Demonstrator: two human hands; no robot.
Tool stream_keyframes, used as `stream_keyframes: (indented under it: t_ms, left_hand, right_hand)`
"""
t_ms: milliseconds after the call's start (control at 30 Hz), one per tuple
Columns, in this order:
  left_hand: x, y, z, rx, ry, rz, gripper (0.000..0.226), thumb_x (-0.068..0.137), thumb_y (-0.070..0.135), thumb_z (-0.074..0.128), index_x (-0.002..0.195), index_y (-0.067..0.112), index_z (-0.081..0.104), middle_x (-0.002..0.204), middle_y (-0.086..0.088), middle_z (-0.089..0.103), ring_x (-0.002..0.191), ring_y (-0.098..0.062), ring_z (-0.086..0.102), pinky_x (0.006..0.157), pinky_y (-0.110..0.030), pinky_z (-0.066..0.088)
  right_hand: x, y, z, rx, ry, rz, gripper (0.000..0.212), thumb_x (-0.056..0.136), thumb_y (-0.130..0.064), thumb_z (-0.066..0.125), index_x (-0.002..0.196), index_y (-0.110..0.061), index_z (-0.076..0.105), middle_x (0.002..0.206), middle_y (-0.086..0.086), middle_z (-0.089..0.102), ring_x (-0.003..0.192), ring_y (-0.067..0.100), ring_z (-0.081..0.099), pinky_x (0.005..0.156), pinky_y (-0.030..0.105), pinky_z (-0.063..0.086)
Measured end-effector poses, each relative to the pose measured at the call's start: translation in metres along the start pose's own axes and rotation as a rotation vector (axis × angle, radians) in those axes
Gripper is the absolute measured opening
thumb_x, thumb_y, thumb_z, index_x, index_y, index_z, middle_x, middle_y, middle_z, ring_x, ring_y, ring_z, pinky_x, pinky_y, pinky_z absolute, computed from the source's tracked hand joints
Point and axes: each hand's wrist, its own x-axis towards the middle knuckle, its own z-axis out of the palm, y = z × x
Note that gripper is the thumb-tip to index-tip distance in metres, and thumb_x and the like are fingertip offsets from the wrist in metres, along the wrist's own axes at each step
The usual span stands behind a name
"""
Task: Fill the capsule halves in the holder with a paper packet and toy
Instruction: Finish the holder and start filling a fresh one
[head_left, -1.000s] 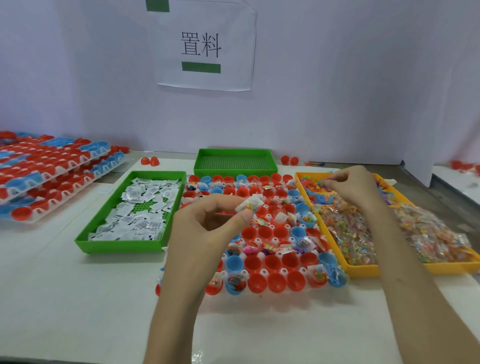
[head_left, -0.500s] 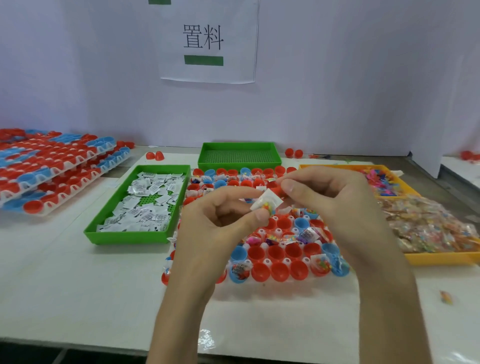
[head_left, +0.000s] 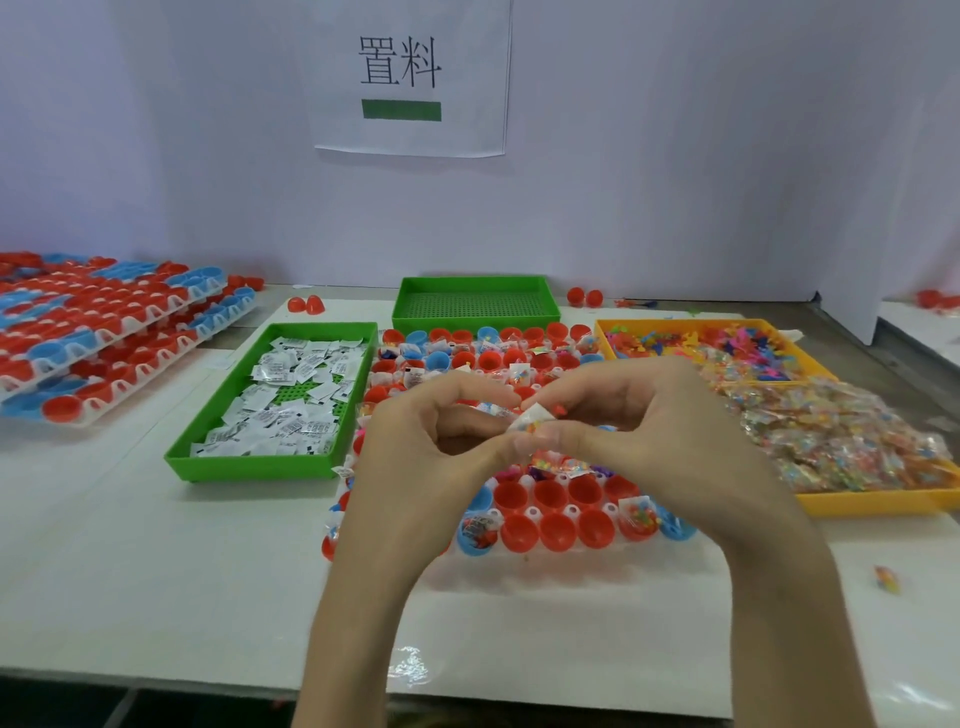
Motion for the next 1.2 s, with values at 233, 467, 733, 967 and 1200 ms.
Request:
stream_keyframes:
  t_ms: [233,467,733,967,1200]
  left_hand:
    - [-0.003,-0.013,0.0,0.585,-0.281,-0.061,0.067,0.078,0.019,0.083,0.131,0.045,0.052,0.09,0.033,0.058,0.094,0.008,0.058,0.08,-0.008,0.046]
    - [-0.001,-0.019,0.002,0.762,-0.361,-0.119,0.072,0.08,0.022,0.082,0.141,0.038,0.046,0.086,0.029,0.057,0.111,-0.008,0.056,0.111,-0.047,0.038]
    - [-0.003,-0.024,0.001,0.751,-0.333,-0.107,0.066,0.078,0.026,0.083,0.135,0.04,0.051,0.085,0.028,0.058,0.106,-0.006,0.059,0.109,-0.048,0.038]
    - [-0.002,-0.029,0.001,0.79,-0.295,-0.074,0.057,0.078,0.029,0.083,0.125,0.044,0.054,0.09,0.025,0.063,0.103,-0.004,0.058,0.103,-0.039,0.027]
    - [-0.003,-0.031,0.002,0.811,-0.298,-0.098,0.058,0.079,0.029,0.082,0.126,0.045,0.053,0.093,0.026,0.061,0.105,-0.004,0.055,0.106,-0.042,0.025]
  right_hand:
    - [0.004,0.019,0.002,-0.249,-0.03,0.091,0.008,0.083,-0.019,0.079,0.081,-0.027,0.079,0.073,-0.011,0.074,0.068,0.004,0.07,0.064,0.018,0.055]
    - [0.007,0.032,0.011,-0.419,-0.156,0.164,0.01,0.08,-0.022,0.08,0.074,-0.03,0.078,0.067,-0.021,0.069,0.066,-0.002,0.063,0.058,0.011,0.044]
    - [0.009,0.032,0.02,-0.367,-0.215,0.19,0.017,0.075,-0.015,0.082,0.075,-0.03,0.074,0.068,-0.011,0.072,0.064,0.001,0.065,0.058,0.016,0.049]
    - [0.011,0.034,0.027,-0.396,-0.237,0.238,0.023,0.074,-0.008,0.08,0.073,-0.029,0.07,0.068,-0.009,0.072,0.065,0.003,0.068,0.06,0.02,0.054]
    - [0.012,0.033,0.032,-0.474,-0.28,0.247,0.014,0.082,-0.013,0.075,0.083,-0.027,0.079,0.068,-0.016,0.068,0.065,0.0,0.064,0.055,0.013,0.049]
